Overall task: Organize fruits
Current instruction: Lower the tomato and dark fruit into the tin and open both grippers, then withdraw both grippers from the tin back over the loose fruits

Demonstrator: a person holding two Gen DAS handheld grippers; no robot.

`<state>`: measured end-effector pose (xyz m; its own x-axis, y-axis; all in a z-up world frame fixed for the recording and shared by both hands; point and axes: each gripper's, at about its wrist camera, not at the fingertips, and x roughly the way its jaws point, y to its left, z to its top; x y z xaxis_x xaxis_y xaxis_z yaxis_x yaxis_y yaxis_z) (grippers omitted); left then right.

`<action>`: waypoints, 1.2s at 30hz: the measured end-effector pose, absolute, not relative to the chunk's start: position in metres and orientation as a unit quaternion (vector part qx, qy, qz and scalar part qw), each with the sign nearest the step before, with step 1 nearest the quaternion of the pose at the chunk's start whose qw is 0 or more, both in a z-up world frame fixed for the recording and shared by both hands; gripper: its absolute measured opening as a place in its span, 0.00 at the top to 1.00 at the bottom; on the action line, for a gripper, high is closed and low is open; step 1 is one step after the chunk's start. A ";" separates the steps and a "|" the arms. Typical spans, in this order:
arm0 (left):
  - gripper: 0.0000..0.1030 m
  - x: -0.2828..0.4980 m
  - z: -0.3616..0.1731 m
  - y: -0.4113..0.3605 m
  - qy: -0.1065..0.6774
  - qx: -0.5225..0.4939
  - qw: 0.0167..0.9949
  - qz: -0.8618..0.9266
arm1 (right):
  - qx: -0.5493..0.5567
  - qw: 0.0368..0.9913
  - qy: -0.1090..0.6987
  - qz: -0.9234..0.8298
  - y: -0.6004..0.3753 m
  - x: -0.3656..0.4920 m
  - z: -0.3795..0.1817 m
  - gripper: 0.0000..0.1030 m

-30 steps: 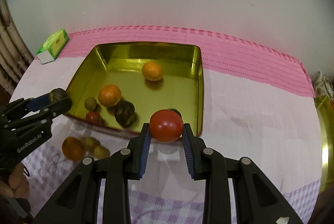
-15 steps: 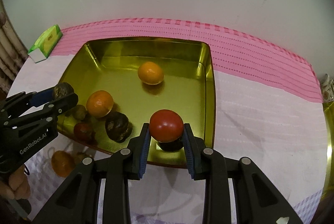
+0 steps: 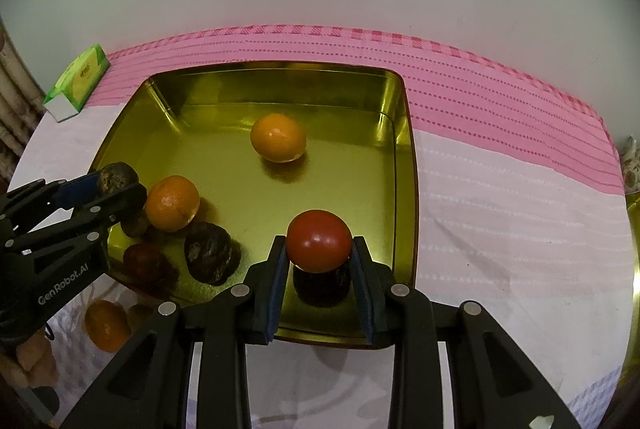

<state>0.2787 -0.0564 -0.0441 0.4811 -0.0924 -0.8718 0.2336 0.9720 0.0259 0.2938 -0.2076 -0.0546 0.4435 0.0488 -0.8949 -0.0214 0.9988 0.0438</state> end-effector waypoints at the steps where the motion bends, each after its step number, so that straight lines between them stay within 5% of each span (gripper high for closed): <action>1: 0.61 0.279 -0.044 -0.057 0.501 0.070 0.857 -0.094 | 0.013 0.849 0.527 0.021 -0.208 0.294 -0.055 0.71; 36: 0.53 0.205 -0.004 -0.039 0.468 0.074 0.877 -0.081 | 0.008 0.867 0.498 0.022 -0.195 0.231 -0.018 0.65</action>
<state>0.2051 -0.0391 -0.0042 0.5494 -0.0737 -0.8323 0.2114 0.9760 0.0531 0.2310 -0.1946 -0.0180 0.5039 0.0465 -0.8625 -0.0303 0.9989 0.0361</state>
